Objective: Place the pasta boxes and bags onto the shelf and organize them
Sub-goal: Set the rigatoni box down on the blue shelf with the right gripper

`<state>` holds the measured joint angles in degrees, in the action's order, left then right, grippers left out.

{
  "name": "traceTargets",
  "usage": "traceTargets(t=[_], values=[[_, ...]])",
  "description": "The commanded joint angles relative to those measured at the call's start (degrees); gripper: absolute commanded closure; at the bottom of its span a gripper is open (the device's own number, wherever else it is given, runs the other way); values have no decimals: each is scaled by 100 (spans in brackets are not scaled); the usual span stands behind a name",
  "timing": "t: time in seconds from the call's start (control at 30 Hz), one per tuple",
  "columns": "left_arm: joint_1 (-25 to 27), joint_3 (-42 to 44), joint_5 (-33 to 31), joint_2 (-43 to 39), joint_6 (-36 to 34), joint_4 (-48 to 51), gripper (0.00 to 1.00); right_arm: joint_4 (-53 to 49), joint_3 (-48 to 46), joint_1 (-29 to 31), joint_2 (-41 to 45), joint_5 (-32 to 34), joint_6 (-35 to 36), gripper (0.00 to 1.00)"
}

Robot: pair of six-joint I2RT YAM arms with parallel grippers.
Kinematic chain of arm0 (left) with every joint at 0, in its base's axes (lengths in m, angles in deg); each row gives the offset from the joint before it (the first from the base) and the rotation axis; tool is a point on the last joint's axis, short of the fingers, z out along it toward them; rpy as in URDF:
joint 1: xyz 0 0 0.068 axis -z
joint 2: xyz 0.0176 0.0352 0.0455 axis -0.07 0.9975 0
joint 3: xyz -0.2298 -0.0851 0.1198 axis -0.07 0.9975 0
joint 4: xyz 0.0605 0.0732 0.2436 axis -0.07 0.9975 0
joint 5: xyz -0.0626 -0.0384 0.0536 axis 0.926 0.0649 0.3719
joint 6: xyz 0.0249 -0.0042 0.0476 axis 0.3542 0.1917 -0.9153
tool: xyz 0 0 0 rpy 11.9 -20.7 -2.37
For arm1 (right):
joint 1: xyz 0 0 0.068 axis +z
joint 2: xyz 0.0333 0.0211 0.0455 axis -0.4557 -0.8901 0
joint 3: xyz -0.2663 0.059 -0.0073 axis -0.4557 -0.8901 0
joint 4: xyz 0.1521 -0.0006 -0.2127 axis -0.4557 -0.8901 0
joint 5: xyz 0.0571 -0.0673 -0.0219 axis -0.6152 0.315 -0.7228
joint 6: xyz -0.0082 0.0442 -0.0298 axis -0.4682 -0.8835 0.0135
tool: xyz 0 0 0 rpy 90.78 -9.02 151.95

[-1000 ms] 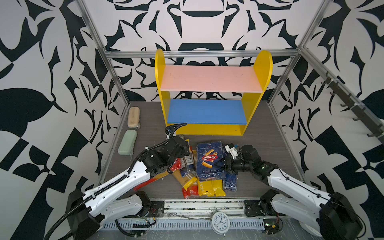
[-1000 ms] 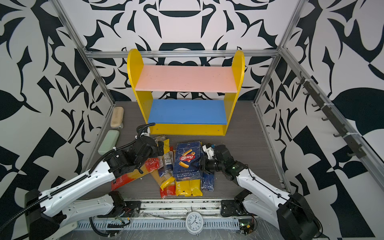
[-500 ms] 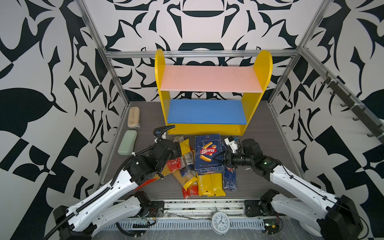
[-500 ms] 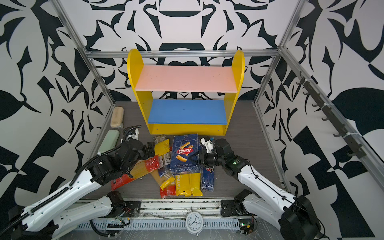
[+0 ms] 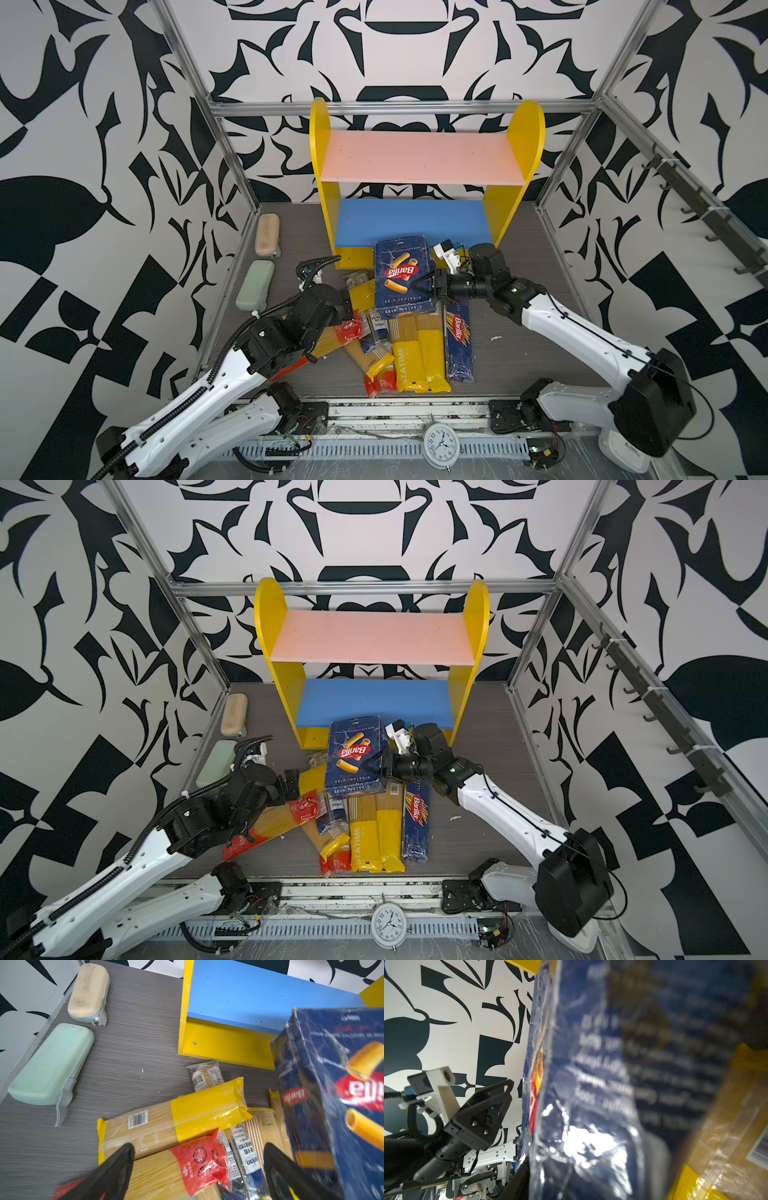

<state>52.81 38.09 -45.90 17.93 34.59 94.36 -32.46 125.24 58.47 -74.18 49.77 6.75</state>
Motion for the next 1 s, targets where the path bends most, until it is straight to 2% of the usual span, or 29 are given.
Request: traceTargets(t=[0.0,0.23,0.67,0.8,0.97], values=[[-28,-14,-137,-191,40,267,1,1289,798,-181,-227,-377,317,57],[-28,-146,-228,-394,25,517,1,2445,1639,-673,-1566,-978,-506,60],[-28,-279,-368,-192,-157,413,1,1699,3827,-762,-3314,-1210,-183,54],[-29,-315,-209,-98,-167,320,1,1857,4414,-747,-4027,-1368,-491,49],[-31,-291,-139,-124,-161,120,1,1740,5184,-601,-4707,-1408,-544,35]])
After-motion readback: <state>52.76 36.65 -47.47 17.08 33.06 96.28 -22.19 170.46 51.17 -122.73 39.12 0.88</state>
